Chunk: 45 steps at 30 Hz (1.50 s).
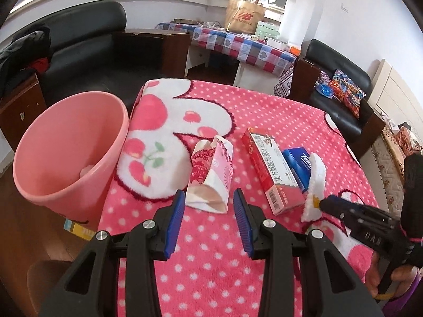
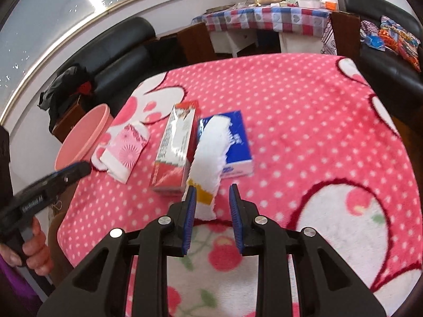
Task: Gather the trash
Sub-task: 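Grasp the pink paper packet with the left gripper while the right grasps the white foam strip, then carry the pink paper packet and white foam strip over the pink bin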
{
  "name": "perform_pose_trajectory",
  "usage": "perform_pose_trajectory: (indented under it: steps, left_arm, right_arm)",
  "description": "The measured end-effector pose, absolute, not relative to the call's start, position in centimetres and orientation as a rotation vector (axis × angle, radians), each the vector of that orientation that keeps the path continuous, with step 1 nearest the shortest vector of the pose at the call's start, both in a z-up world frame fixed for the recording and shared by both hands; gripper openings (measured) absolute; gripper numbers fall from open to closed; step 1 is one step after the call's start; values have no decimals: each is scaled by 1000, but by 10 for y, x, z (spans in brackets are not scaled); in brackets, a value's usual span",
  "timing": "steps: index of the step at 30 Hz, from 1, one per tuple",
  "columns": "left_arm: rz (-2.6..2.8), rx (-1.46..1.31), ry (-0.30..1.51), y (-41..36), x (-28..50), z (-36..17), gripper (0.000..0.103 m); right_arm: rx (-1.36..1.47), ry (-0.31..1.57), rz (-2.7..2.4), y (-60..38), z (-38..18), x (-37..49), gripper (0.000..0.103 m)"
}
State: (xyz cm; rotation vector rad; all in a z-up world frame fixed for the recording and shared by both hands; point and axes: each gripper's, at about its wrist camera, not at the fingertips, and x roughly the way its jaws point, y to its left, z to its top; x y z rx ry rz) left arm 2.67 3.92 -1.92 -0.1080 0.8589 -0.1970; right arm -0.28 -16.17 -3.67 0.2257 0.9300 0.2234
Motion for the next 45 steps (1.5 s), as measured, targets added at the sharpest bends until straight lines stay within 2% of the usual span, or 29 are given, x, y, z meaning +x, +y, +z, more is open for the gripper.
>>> perform_pose_trajectory:
  steps: [9, 11, 12, 13, 14, 37, 39, 45]
  left_arm:
    - [-194, -75, 852, 29, 53, -28, 37]
    - [-199, -77, 858, 27, 57, -32, 34]
    - [-202, -77, 861, 27, 58, -34, 26]
    - [-206, -79, 864, 26, 58, -35, 14]
    - [-213, -83, 871, 26, 59, -37, 12]
    - [-252, -109, 794, 33, 28, -15, 8]
    - [-254, -108, 789, 32, 25, -13, 8]
    - [-263, -109, 755, 34, 16, -3, 8]
  right_arm:
    - [261, 946, 234, -166, -46, -3, 26]
    - [274, 949, 240, -167, -47, -2, 26]
    - [285, 951, 247, -168, -48, -2, 26]
    - [290, 952, 250, -168, -48, -2, 26]
    - [293, 953, 251, -168, -48, -2, 26]
    - [283, 960, 292, -149, -53, 5, 26]
    - [282, 951, 298, -148, -51, 4, 22]
    - [214, 878, 296, -143, -33, -10, 21]
